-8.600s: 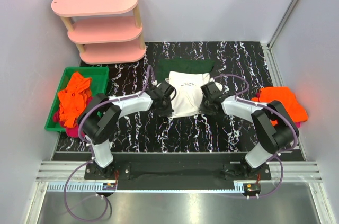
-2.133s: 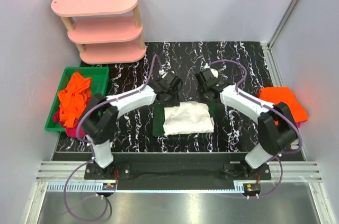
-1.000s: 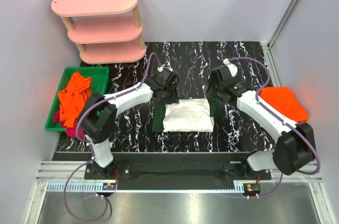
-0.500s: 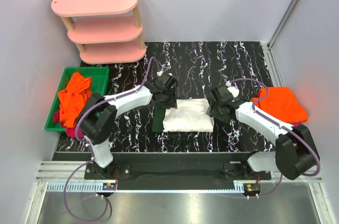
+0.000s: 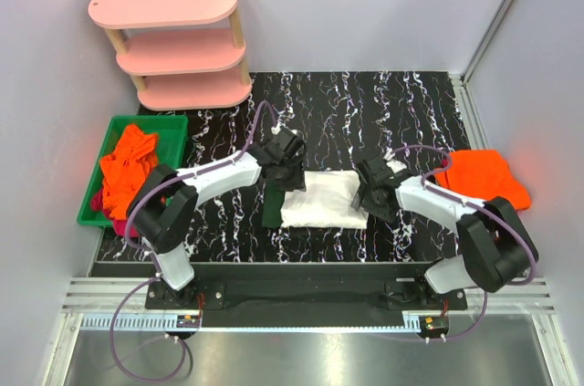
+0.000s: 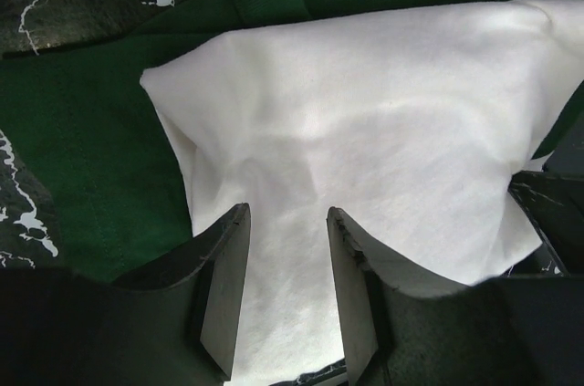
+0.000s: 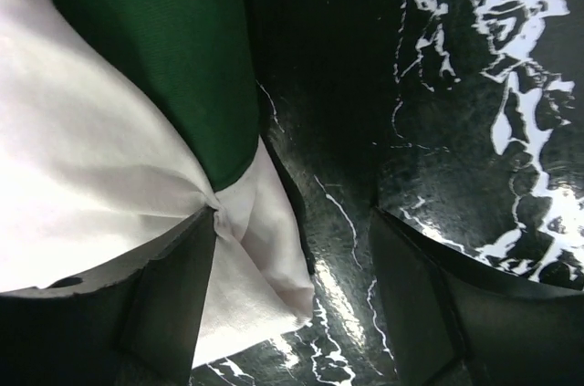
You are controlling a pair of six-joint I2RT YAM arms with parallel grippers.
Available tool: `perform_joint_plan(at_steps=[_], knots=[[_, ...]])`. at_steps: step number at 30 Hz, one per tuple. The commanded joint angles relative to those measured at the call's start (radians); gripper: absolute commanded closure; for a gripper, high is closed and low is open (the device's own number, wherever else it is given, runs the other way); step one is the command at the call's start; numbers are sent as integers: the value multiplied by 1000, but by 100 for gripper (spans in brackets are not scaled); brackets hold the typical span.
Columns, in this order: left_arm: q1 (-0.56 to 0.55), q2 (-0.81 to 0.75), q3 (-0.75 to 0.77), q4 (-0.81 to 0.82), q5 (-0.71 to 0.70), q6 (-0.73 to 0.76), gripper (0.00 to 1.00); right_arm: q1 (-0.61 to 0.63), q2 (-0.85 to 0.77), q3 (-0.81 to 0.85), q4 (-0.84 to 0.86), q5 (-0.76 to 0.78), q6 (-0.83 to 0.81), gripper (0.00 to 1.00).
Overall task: Fold and stack the t-shirts
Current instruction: Put the neatly folded tshirt into the corner of the board with the right arm
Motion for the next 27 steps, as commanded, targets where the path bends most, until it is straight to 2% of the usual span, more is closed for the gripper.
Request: perform_joint_plan(at_steps=[1, 10, 16, 18, 24, 27], knots=[[-3, -66, -18, 26, -5, -11, 56, 14, 57, -20, 32, -18, 25, 25], [-3, -95, -38, 20, -10, -5, 56, 15, 145, -51, 54, -80, 68, 29], [-3, -106, -33, 15, -48, -3, 56, 21, 143, -99, 67, -114, 107, 39], [-3, -109, -33, 14, -51, -3, 56, 34, 148, -106, 66, -115, 119, 45], [-3, -115, -35, 8, -57, -3, 56, 52, 185, -105, 67, -124, 136, 52], [-3, -121, -38, 5, -60, -5, 55, 60, 209, -103, 70, -132, 145, 62]])
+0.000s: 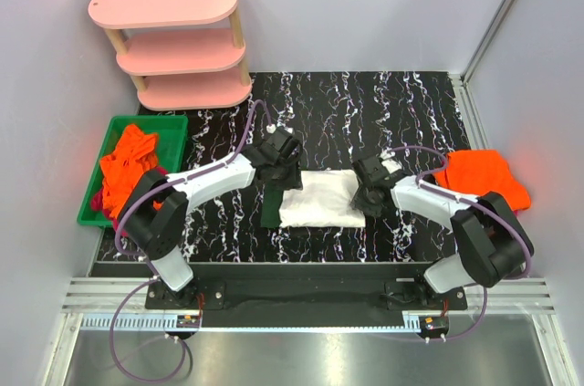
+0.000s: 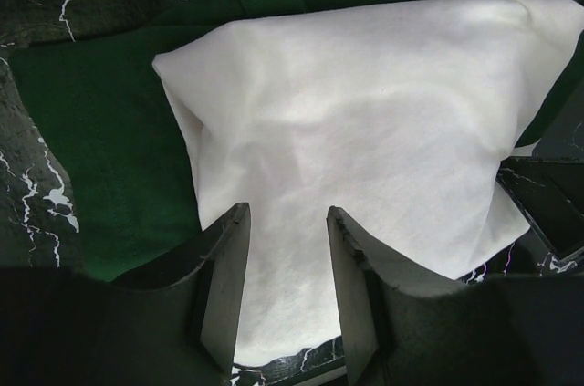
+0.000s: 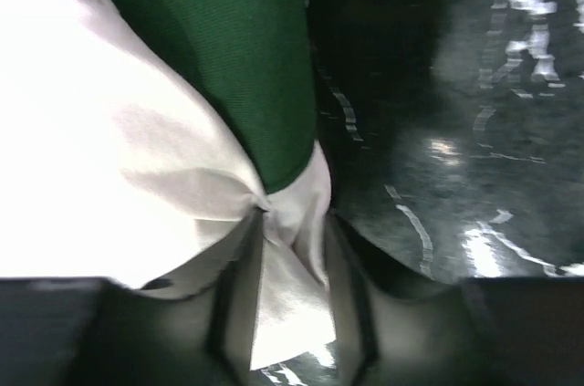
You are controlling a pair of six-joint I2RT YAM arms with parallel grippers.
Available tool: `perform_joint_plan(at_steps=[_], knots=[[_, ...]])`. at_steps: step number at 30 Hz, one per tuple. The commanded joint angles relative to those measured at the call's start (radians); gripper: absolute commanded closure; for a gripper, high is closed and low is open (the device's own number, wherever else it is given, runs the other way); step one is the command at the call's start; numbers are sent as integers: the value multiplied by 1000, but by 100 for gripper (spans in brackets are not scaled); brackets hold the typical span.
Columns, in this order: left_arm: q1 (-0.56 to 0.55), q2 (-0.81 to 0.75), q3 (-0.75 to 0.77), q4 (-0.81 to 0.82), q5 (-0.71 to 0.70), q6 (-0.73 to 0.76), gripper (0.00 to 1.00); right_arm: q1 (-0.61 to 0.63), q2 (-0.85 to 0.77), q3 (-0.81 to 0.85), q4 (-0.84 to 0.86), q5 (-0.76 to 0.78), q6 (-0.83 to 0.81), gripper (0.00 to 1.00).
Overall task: Fold and stack the t-shirts
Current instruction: Put the neatly folded tshirt into the corner of the board with the right arm
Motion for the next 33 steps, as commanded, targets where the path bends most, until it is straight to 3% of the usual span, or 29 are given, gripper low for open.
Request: perform_joint_plan(at_steps=[1, 4, 8, 14, 19, 26, 33], knots=[[-3, -54, -8, 18, -31, -2, 56, 32, 142, -96, -26, -96, 58, 69], [-3, -54, -12, 18, -33, -4, 56, 34, 151, -100, -16, -108, 60, 77], [-3, -50, -15, 18, -31, -7, 56, 34, 148, -108, -10, -116, 64, 100], [-5, -47, -15, 18, -27, -8, 56, 52, 40, -106, -15, -78, 52, 100], [-6, -62, -20, 15, -22, -8, 56, 68, -112, 33, -150, 80, -29, 100], [-11, -89, -40, 11, -21, -20, 56, 68, -135, 312, -323, 296, -183, 100], [-26, -122, -80, 7, -24, -34, 56, 63, -117, 444, -391, 408, -256, 100]])
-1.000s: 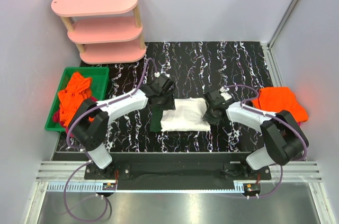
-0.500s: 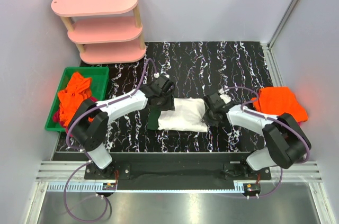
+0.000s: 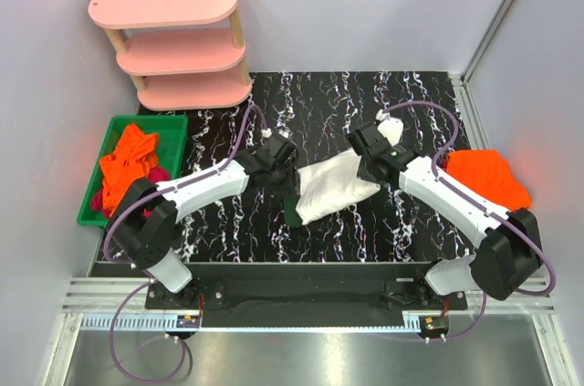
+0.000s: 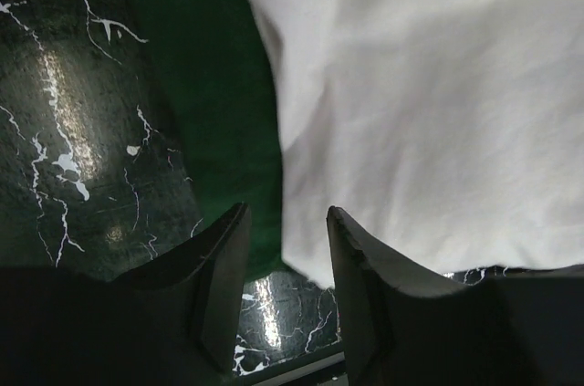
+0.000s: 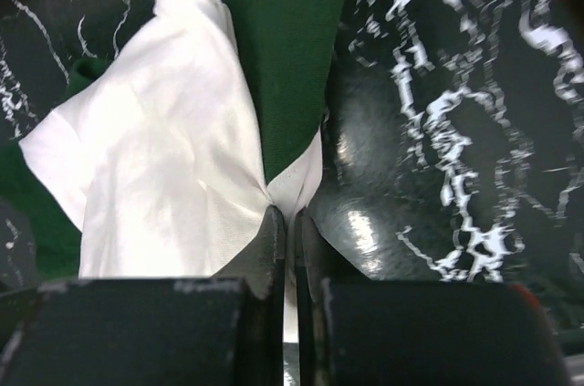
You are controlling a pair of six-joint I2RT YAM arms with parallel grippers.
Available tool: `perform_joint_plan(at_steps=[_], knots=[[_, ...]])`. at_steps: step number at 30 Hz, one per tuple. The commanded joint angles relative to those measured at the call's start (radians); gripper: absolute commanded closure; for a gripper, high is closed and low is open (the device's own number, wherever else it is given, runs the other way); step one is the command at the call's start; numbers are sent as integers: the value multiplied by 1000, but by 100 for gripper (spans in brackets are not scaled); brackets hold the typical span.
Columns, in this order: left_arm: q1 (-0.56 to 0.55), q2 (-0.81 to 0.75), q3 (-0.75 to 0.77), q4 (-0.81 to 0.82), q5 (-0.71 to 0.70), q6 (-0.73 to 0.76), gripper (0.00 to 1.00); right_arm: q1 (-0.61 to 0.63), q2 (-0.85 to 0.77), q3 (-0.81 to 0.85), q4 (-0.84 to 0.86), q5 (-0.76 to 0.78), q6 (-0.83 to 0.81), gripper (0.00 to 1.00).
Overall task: Fold and stack the t-shirts
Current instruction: Put the neatly folded tshirt into the corner of the board with the right arm
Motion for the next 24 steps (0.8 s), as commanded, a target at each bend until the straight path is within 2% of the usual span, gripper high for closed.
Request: perform_joint_plan(at_steps=[1, 4, 13, 24], knots=[[-16, -54, -26, 13, -13, -17, 56, -4, -17, 80, -89, 151, -64, 100], [-22, -65, -41, 10, -13, -25, 56, -30, -20, 93, -101, 166, -58, 100], [-45, -89, -66, 1, -10, -28, 56, -226, -85, 68, -127, 228, -77, 100], [-71, -97, -99, 0, 1, -22, 56, -323, -62, 154, -150, 352, -216, 100]])
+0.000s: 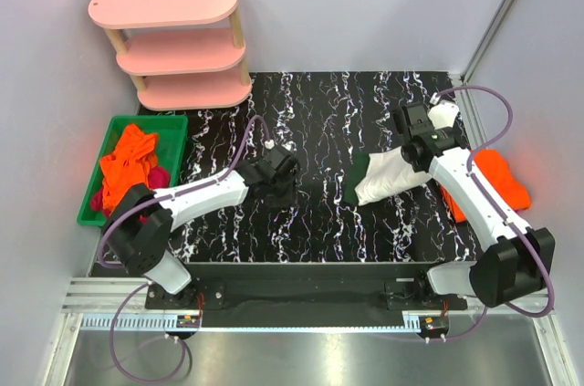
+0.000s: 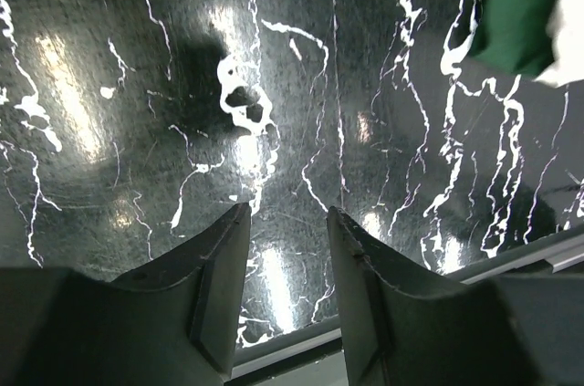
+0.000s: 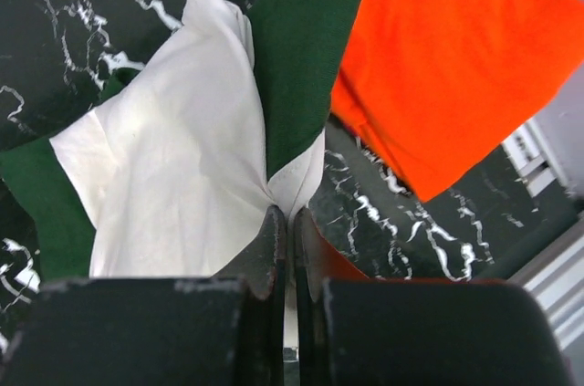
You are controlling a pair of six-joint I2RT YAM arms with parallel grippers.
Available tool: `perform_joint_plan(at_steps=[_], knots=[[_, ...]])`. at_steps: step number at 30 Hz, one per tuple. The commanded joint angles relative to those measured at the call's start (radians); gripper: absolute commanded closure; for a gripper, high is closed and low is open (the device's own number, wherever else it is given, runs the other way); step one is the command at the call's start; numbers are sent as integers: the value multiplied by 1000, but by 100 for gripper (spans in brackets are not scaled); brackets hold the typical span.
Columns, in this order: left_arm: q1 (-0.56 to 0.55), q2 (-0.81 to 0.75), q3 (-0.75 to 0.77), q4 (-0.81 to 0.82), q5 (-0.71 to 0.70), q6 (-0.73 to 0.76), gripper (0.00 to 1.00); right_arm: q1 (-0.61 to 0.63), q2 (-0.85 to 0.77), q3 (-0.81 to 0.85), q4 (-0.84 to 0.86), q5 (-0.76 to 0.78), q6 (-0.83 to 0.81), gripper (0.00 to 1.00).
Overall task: Fold and stack the t-shirts
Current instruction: Put the neatly folded tshirt into the corner of the board with the right arm
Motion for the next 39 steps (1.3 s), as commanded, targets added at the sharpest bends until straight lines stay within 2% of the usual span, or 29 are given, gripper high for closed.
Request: perform_joint_plan(at_steps=[1, 10, 22, 27, 34, 39], knots=[[-9, -46, -24, 6, 0, 0, 56, -18, -2, 68, 4, 117, -78, 100], [-9, -69, -53, 5, 10, 26, 56, -135, 3, 95, -4, 209, -166, 100], [-9, -66, -36, 2, 20, 56, 56, -384, 69, 140, -9, 118, -138, 100], [-9, -76, -45, 2, 45, 69, 56, -444, 130, 186, -10, 116, -95, 100], [-7, -91, -53, -13, 31, 98, 56, -504, 143, 249, -7, 82, -72, 100], [-7, -79, -42, -17, 31, 105, 56, -524, 120, 234, -2, 84, -48, 100]])
